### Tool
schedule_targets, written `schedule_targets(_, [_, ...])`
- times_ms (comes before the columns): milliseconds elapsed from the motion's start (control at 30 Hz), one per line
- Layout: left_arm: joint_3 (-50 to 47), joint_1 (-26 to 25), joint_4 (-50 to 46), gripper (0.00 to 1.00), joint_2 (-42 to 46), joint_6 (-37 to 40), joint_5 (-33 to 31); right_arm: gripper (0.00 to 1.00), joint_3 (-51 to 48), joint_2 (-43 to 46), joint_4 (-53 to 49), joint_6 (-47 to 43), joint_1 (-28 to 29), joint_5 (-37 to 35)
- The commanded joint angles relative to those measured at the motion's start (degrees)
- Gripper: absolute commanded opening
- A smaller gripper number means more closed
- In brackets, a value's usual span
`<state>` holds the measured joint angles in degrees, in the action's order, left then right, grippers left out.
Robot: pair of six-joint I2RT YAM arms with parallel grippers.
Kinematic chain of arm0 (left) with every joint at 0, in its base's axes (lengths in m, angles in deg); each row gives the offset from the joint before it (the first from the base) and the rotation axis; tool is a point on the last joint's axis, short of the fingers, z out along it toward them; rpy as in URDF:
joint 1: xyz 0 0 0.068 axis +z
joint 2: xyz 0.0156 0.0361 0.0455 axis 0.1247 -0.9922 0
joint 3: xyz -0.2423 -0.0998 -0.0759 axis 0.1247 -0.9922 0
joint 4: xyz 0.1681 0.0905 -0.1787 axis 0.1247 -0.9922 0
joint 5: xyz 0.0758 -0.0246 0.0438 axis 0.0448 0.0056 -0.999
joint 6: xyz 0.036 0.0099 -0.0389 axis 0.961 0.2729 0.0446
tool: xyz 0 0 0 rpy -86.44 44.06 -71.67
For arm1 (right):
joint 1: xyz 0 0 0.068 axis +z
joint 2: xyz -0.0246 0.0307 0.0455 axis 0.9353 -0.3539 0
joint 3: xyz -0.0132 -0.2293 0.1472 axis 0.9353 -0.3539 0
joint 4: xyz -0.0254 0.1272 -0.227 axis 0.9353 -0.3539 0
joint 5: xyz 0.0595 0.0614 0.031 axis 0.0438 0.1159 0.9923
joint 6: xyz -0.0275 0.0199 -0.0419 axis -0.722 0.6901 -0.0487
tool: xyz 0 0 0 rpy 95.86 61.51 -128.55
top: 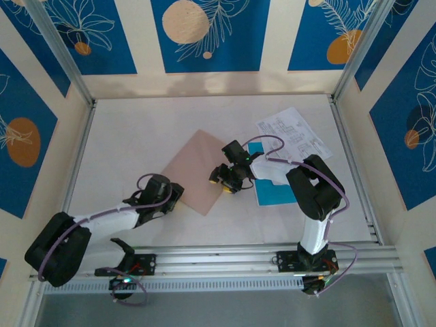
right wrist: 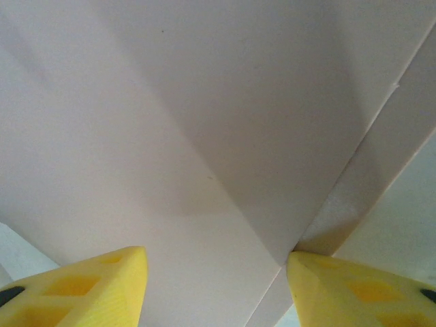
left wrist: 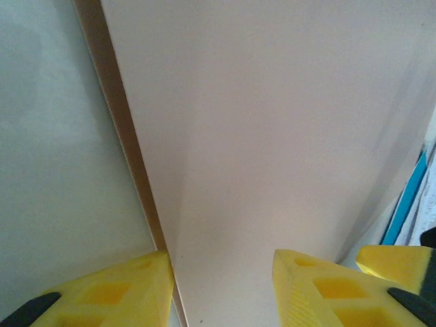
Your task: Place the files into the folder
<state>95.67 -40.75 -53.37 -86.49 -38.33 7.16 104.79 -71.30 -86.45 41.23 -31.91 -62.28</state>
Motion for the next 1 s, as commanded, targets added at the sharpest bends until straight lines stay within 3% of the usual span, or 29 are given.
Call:
schedule_targets(0, [1.02, 0.71, 1.05, 0.42, -0.97, 0.77, 0.47, 0.59, -1.21, -3.63, -3.33, -1.08, -0.36, -2.06])
schedule_targets(667, [-1.94, 0.27, 10.62, 0.35, -2.43, 0.43, 1.48, 0.59, -1.01, -4.29, -2.32, -1.83, -1.06, -0.43])
schedule_targets(967, [-3.88, -0.59, 24.60, 0.28, -8.07, -0.24, 3.05, 0.59, -1.53, -5.71, -0.05, -1.98, -2.03, 2.84])
